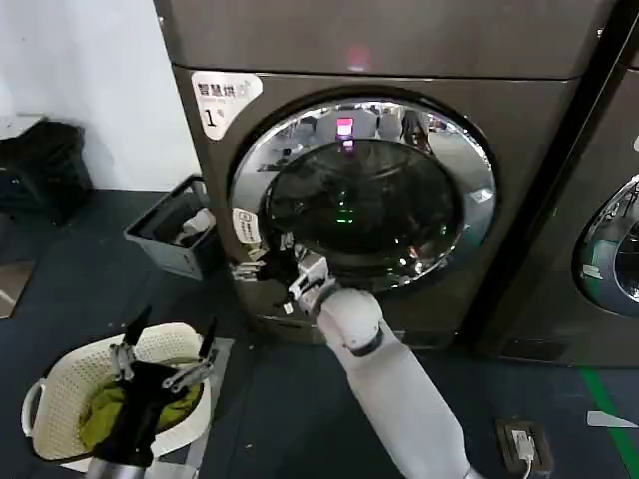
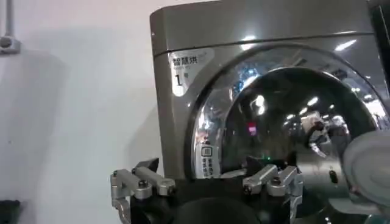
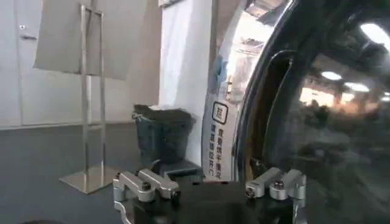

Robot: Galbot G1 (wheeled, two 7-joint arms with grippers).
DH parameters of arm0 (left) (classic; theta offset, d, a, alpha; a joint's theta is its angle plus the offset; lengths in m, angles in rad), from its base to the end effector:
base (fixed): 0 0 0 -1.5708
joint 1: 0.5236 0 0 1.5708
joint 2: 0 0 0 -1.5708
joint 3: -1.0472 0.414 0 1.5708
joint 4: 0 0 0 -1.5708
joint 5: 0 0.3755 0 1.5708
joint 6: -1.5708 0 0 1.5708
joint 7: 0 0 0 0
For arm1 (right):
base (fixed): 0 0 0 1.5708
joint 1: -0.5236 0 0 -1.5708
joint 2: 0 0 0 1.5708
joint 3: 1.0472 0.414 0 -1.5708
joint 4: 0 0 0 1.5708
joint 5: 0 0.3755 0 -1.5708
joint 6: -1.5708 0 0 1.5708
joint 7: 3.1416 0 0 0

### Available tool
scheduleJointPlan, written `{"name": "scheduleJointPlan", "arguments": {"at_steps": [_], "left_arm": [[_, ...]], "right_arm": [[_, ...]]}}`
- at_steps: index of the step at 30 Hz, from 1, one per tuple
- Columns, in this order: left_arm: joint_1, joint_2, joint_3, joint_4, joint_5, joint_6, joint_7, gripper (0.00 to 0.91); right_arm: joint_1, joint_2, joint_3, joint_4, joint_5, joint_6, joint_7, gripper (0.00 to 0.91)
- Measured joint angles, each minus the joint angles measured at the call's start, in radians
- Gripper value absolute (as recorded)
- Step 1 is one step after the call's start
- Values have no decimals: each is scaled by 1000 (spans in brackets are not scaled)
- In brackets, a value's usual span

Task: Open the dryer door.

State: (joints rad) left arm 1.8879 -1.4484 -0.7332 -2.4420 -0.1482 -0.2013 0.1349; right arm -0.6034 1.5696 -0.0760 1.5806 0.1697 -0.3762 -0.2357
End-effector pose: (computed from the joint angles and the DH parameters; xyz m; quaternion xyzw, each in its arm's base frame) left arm 0.0686 0.0654 -0.2560 0.0506 0.9900 0.0550 0.1199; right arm 0.4562 0.2114 -0.2377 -0.4127 0.9098 -0.0435 0.0066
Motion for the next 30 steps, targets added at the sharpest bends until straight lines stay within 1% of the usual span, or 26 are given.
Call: {"name": "scheduleJointPlan", "arguments": {"at_steps": [22,27,30], "left_arm": [[1,-1,4,-6,0,-2,1,907],[0,-1,4,-6,0,-2,1,907],[0,-1,4,-6,0,-2,2,907]], "right_arm": [[40,39,-7,-56,8,-10,19,907],[37,39,4,-51,52,-19,-31,907],[31,39,8,-39,60,-22,-75,907]]}}
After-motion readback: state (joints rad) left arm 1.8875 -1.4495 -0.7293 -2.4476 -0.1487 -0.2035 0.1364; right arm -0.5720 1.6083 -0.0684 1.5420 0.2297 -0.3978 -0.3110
